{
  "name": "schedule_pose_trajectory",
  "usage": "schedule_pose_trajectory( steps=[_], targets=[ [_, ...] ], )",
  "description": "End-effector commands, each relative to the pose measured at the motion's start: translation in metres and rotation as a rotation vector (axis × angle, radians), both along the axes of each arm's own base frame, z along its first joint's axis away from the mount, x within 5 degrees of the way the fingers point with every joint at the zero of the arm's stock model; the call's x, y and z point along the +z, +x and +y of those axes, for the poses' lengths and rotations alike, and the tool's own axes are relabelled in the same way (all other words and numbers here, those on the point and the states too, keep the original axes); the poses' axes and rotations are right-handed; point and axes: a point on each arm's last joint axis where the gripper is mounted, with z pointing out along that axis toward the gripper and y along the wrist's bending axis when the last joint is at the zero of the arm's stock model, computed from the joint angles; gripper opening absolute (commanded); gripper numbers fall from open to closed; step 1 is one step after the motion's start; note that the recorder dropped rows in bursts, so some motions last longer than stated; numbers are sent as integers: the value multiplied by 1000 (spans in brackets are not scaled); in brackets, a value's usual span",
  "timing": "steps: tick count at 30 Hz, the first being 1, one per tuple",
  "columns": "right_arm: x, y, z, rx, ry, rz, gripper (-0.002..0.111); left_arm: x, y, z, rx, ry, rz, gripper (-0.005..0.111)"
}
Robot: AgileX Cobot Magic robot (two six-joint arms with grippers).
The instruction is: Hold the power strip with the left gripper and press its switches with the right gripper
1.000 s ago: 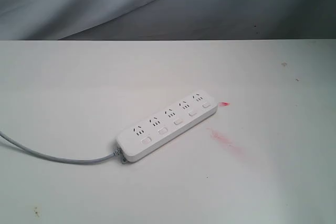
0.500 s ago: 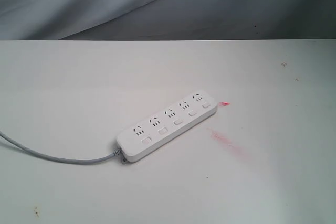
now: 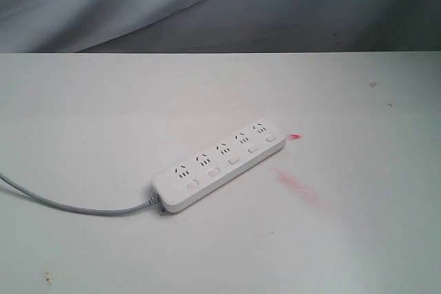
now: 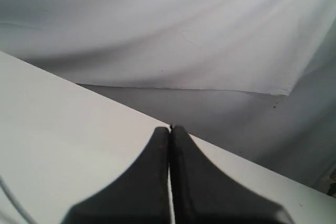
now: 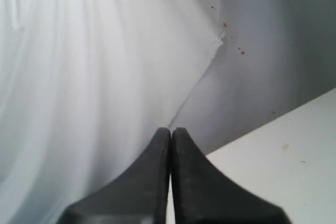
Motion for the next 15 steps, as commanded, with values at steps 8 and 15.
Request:
schedule_pose_trajectory(
  steps=[8, 15],
  targets=[
    [94, 1, 15, 192, -132, -3, 0, 94, 31, -29, -321, 202, 83, 0],
    [116, 24, 39, 376, -445, -56, 0, 125, 63, -62, -530, 291, 224, 0]
  ],
)
